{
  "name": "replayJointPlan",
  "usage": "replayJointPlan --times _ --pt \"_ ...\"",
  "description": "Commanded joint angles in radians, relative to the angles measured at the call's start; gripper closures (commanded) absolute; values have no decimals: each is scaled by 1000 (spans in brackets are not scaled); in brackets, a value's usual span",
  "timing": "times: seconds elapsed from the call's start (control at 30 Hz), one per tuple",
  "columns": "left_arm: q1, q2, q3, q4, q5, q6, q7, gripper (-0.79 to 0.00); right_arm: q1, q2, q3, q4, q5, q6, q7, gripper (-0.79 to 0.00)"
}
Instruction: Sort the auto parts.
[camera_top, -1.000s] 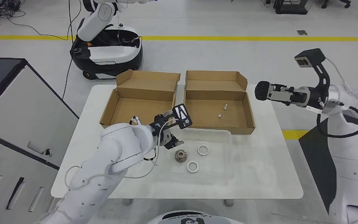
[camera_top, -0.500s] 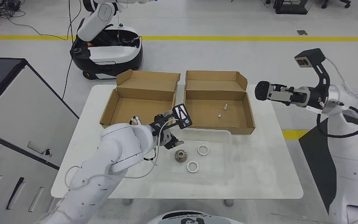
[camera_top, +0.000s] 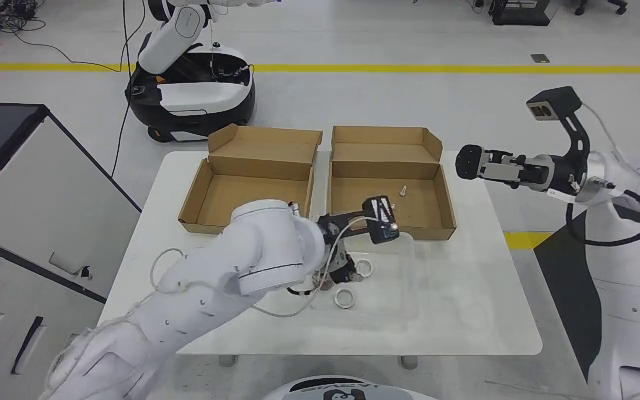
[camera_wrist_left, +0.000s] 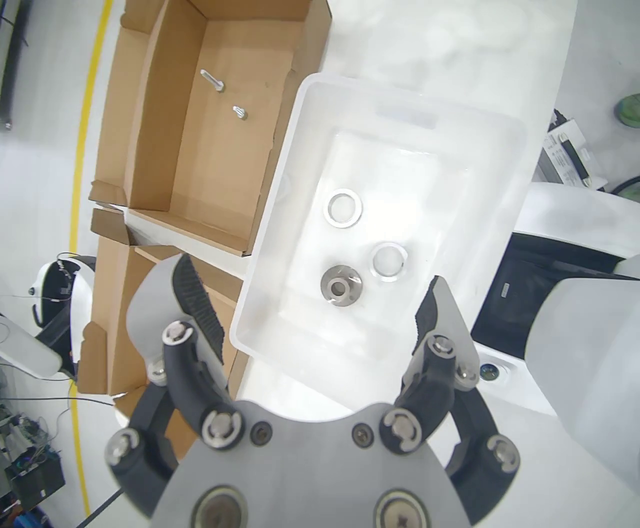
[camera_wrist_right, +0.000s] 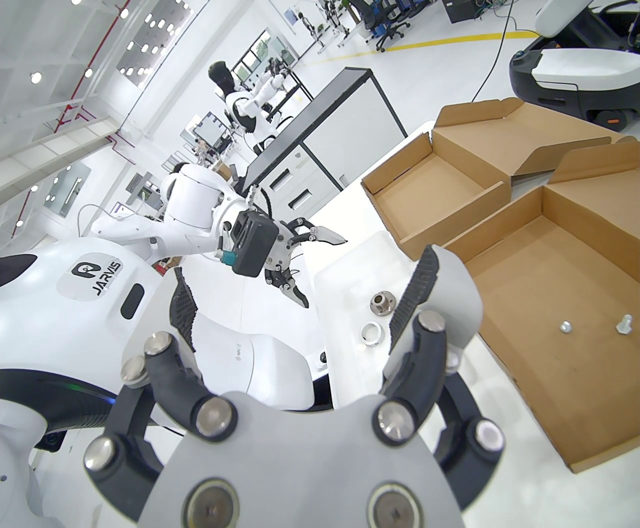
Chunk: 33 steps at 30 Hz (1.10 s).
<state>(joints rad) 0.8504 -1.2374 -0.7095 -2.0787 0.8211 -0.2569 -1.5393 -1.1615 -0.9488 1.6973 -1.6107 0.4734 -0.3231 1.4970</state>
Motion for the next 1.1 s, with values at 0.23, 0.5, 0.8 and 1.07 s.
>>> replayJointPlan --times 0.23,0.5,0.8,1.07 --pt "-244 -67 236 165 -137 72 3 -785 0 0 0 0 0 0 0 -785" --pt "-316 -126 341 284 -175 39 27 -785 0 0 0 0 0 0 0 -785" --pt "-303 -158 404 421 -139 -52 110 -600 0 0 0 0 0 0 0 -785" --pt "-294 -172 427 469 -123 -113 127 -493 0 0 0 0 0 0 0 -785"
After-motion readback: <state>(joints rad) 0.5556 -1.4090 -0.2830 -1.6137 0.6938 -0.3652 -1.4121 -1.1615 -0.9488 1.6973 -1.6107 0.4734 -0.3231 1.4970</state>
